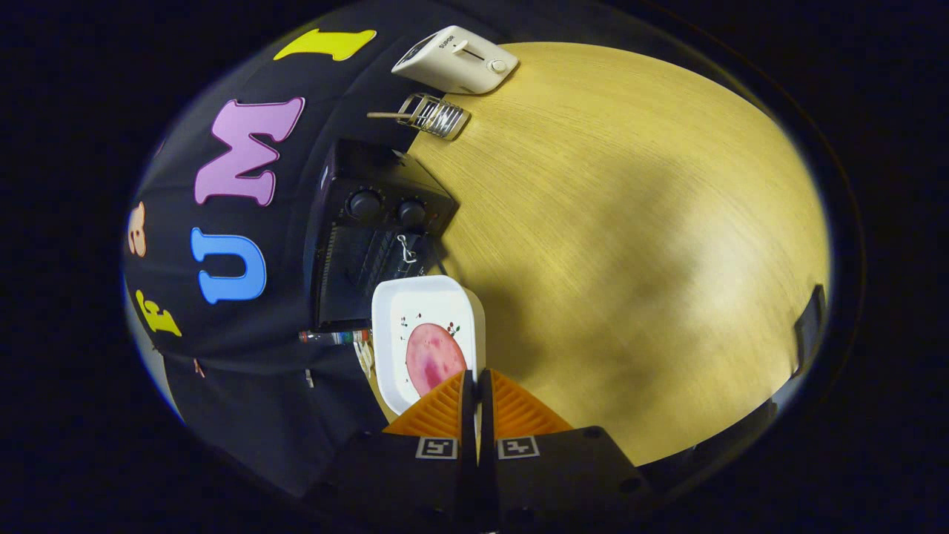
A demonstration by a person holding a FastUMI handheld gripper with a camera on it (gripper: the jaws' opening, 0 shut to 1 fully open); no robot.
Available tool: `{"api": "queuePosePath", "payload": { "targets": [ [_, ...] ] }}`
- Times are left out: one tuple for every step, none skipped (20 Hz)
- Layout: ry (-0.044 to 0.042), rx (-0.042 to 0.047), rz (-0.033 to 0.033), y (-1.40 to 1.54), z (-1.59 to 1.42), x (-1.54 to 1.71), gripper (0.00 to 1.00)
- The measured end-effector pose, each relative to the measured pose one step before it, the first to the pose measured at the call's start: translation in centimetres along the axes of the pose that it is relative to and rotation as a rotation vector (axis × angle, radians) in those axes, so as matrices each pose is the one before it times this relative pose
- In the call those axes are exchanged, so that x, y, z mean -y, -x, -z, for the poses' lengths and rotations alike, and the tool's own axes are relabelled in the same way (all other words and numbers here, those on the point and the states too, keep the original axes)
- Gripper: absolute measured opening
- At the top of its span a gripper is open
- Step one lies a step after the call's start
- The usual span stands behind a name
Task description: Open the toaster oven, put the food inside, and close the toaster oven door.
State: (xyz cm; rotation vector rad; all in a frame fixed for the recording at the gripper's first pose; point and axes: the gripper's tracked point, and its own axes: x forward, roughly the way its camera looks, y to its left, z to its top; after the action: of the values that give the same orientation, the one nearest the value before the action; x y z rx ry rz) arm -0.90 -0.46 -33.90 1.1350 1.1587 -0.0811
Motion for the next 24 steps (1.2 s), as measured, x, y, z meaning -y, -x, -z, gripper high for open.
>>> {"api": "queuePosePath", "payload": {
  "targets": [
    [-0.03008,0.02343,-0.00726,-0.75,0.518,-1.044,0.05],
    [-0.02506,0.02193,-0.00977,-0.832,0.509,-0.946,0.05],
    [-0.02156,0.02129,-0.00729,-1.047,0.674,-1.018,0.05],
    [-0.0247,0.0221,-0.00429,-1.034,0.507,-0.846,0.05],
    [-0.03089,0.02253,-0.00201,-0.891,0.55,-0.677,0.05],
    [-0.03327,0.0243,0.00022,-0.942,0.485,-0.77,0.05],
    [-0.03155,0.02698,-0.00069,-0.888,0.427,-0.685,0.05],
    [-0.02176,0.0256,0.00268,-0.975,0.423,-0.735,0.05],
    [-0.02118,0.03291,0.00497,-0.869,0.345,-0.647,0.05],
    [-0.02279,0.0294,0.00114,-0.892,0.305,-0.737,0.05],
    [-0.03456,0.03062,-0.00072,-1.027,0.363,-0.836,0.05],
    [-0.03515,0.02273,-0.00292,-0.871,0.422,-0.764,0.05],
    [-0.03642,0.02121,-0.00382,-0.874,0.37,-0.676,0.05],
    [-0.03402,0.02415,-0.00028,-0.929,0.27,-0.645,0.05],
    [-0.03356,0.02253,0.00006,-0.796,0.201,-0.47,0.05],
    [-0.02971,0.01953,0.00428,-0.908,0.244,-0.392,0.05],
    [-0.02807,0.02384,0.00999,-0.918,0.13,-0.268,0.05],
    [-0.02128,0.01672,0.01127,-0.96,0.141,-0.226,0.05],
    [-0.02067,0.01428,0.00367,-0.935,0.193,-0.36,0.05],
    [-0.01517,0.01411,-0.00258,-0.677,0.107,-0.388,0.05],
    [-0.01258,0.01448,-0.01096,-0.826,0.219,-0.476,0.05],
    [-0.00876,0.00973,-0.00936,-0.725,0.113,-0.426,0.05],
    [-0.00669,0.00781,-0.00722,-0.698,0.273,-0.35,0.05],
    [-0.00656,0.00618,-0.00049,-0.653,0.294,-0.216,0.05]
  ]
}}
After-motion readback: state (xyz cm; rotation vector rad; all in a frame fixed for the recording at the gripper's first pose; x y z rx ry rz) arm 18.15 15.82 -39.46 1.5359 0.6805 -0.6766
